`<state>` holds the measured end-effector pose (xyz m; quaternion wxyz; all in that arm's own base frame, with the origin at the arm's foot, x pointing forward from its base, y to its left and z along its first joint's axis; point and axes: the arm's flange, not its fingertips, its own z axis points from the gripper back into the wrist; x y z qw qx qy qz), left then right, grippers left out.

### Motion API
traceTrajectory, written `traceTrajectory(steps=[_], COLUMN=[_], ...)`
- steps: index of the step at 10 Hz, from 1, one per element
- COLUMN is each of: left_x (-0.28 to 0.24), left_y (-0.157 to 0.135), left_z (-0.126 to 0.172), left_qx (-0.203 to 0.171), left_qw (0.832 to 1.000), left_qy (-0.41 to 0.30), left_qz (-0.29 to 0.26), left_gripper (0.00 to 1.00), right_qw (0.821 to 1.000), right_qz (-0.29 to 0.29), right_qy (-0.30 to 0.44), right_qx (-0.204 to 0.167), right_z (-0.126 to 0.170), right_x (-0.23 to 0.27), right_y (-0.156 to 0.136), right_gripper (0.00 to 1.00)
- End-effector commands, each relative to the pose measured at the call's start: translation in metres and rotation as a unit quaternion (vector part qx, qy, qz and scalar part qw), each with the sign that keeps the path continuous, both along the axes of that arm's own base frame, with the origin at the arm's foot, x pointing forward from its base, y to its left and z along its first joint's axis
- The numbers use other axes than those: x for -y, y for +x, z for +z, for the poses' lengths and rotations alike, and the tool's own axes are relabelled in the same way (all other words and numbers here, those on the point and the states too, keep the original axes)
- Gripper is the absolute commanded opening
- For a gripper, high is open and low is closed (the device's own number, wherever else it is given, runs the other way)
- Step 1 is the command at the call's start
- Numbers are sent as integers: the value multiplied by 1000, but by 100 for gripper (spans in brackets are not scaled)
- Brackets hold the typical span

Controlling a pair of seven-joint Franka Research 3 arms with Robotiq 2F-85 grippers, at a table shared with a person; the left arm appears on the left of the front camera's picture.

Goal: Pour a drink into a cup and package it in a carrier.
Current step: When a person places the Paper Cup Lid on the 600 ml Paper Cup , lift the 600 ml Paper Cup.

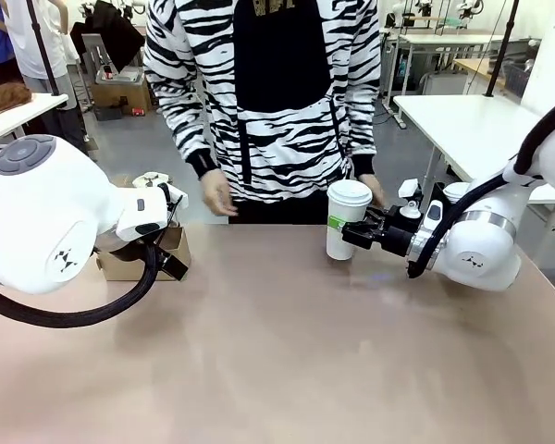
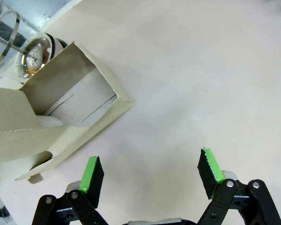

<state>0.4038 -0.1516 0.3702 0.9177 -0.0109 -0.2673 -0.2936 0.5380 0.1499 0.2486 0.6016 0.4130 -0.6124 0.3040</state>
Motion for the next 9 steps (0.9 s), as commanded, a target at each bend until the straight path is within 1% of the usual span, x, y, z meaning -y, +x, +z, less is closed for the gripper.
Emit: traceTrajectory(steps=[1,9], left_x=[0,0], left_y=[0,0], left_z=[0,0], left_qx=[0,0], left_qw=[1000,1000], left_qy=[-1,-1], left_qz=[-1,-1], left_gripper=[100,100], right_qw=[1000,1000], right_qz=[-3,-3], right_qy=[3,3], right_qx=[7,7], right_z=[7,7], right_x=[-2,-2], right_y=[1,1], right_gripper=[80,80])
